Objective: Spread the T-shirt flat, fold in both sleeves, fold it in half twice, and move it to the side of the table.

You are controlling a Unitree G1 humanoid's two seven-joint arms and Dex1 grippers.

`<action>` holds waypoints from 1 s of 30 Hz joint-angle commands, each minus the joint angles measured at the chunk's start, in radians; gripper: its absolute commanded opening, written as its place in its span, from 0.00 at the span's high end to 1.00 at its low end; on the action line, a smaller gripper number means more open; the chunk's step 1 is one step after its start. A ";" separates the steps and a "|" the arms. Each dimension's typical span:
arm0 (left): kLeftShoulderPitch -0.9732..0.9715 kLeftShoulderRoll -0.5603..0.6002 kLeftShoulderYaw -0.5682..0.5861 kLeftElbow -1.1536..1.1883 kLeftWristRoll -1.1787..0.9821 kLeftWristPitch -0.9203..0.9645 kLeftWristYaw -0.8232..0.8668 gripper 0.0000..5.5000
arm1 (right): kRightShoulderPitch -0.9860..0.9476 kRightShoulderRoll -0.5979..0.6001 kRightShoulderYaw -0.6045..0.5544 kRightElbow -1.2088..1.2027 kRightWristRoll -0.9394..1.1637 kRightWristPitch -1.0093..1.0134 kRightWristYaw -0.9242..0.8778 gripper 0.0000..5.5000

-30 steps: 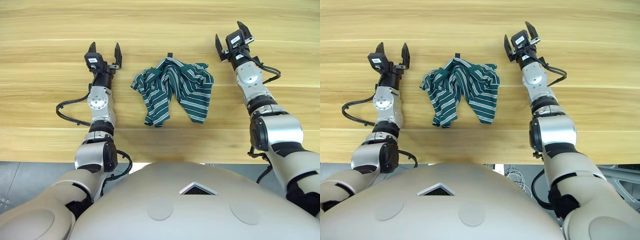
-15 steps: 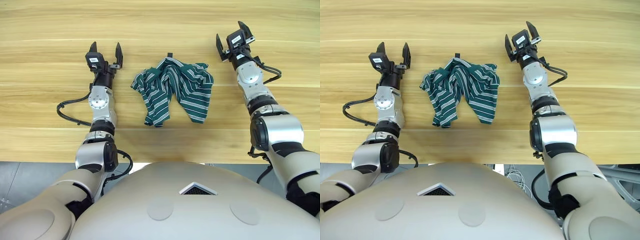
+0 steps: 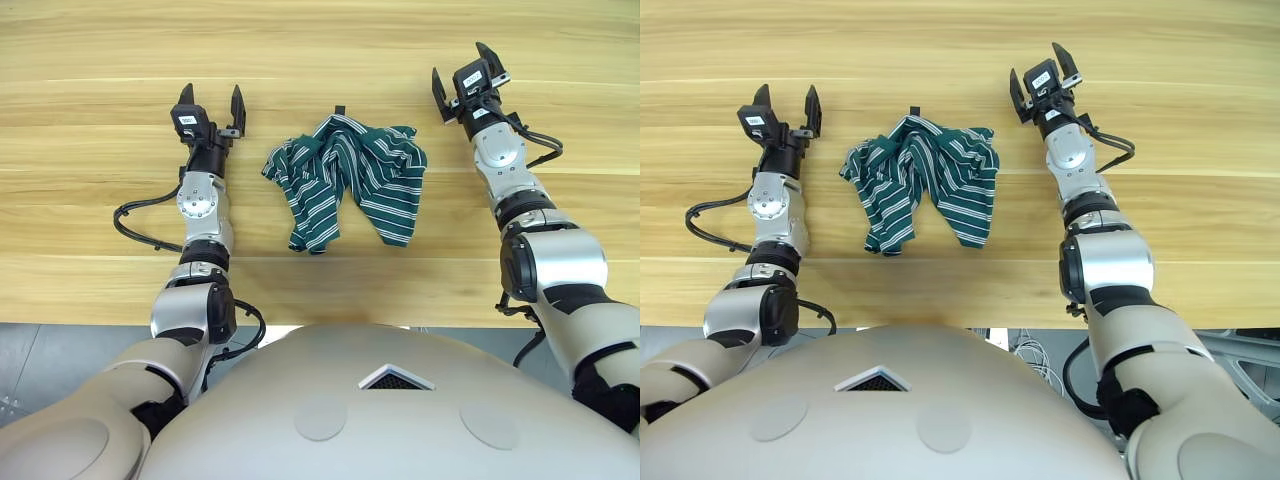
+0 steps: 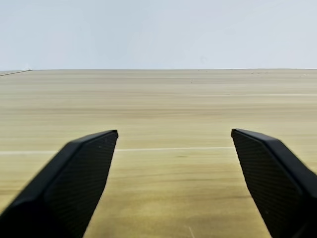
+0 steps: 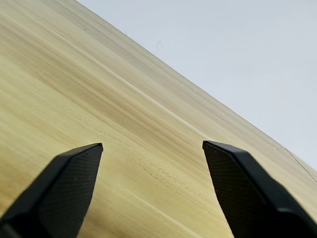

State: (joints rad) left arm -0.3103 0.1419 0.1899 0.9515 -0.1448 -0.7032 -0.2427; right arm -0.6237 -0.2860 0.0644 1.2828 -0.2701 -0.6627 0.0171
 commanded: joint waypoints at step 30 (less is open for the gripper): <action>0.756 -0.057 -0.381 -1.921 -0.175 1.457 0.430 0.25 | 0.916 -0.483 -0.175 -1.830 1.093 1.286 0.666 0.32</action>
State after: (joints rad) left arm 0.4597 0.0925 -0.1780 -0.9345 -0.3207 0.6959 0.1686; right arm 0.3031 -0.7654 -0.0874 -0.5189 0.7876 0.5620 0.7139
